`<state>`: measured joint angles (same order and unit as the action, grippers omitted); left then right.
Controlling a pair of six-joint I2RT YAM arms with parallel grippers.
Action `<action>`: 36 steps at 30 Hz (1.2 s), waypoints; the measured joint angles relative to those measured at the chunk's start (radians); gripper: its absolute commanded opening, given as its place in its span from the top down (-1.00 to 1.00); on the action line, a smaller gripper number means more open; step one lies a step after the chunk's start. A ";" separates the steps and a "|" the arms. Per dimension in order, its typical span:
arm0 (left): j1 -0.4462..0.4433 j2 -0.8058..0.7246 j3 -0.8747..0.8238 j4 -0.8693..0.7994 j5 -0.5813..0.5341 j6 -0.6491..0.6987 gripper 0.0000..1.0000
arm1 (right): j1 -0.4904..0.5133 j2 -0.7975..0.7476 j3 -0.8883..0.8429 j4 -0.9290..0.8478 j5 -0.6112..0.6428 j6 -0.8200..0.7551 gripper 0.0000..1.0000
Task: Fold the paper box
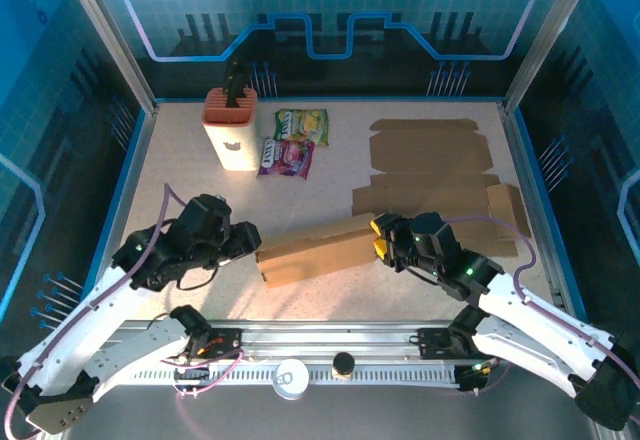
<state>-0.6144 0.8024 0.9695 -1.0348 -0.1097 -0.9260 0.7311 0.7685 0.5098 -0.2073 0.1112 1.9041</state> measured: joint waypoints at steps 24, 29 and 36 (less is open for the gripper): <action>0.037 -0.071 -0.207 0.179 0.145 -0.011 0.48 | 0.017 -0.011 -0.033 0.009 0.017 0.011 0.29; 0.037 -0.080 -0.213 0.188 0.145 -0.007 0.68 | 0.031 -0.011 -0.033 0.007 0.035 0.029 0.40; 0.037 -0.089 -0.213 0.185 0.145 0.012 0.78 | 0.056 -0.048 -0.029 -0.042 0.057 0.022 0.21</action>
<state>-0.5777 0.7139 0.7567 -0.8501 0.0353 -0.9142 0.7868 0.7204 0.4812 -0.2489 0.1680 1.9263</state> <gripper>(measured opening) 0.118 0.323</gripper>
